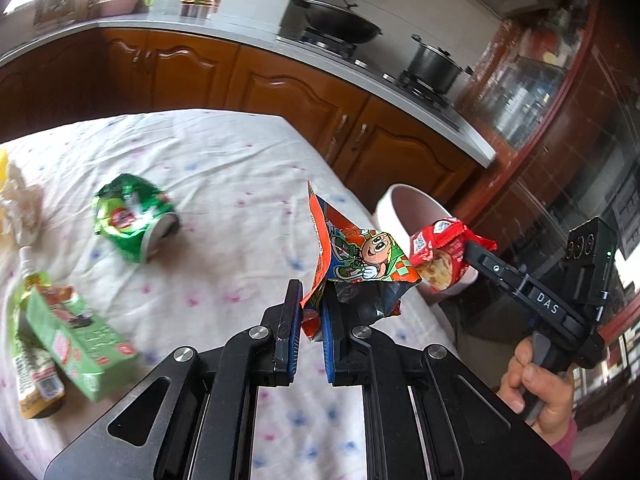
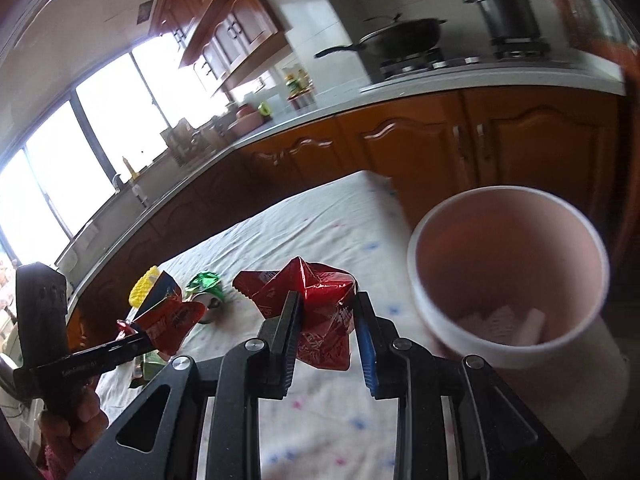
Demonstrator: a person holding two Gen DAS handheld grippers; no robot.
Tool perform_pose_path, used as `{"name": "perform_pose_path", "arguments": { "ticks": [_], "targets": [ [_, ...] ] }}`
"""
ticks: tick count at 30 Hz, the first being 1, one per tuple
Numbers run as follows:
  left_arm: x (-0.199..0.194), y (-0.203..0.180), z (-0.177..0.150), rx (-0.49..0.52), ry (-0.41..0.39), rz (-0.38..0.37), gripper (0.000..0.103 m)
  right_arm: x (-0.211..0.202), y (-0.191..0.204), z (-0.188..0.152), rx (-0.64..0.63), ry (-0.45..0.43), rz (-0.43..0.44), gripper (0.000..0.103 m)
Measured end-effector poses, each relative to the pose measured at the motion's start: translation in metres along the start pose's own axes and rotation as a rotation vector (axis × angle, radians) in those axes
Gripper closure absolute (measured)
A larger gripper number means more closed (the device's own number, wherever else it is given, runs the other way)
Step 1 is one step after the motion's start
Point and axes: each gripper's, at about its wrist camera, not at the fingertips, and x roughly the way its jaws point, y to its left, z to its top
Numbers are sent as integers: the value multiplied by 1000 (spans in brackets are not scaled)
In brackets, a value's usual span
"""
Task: Collect trash
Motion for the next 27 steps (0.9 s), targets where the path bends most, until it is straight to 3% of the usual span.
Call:
{"name": "perform_pose_path", "arguments": {
  "ticks": [16,27],
  "targets": [
    [42,-72,17,127,63,-63,95,-48,-62,8,78,-92,-116,74],
    [86,-121,45,217,108,-75,95,-52,-101,31,124,-121,-172,73]
  ]
}}
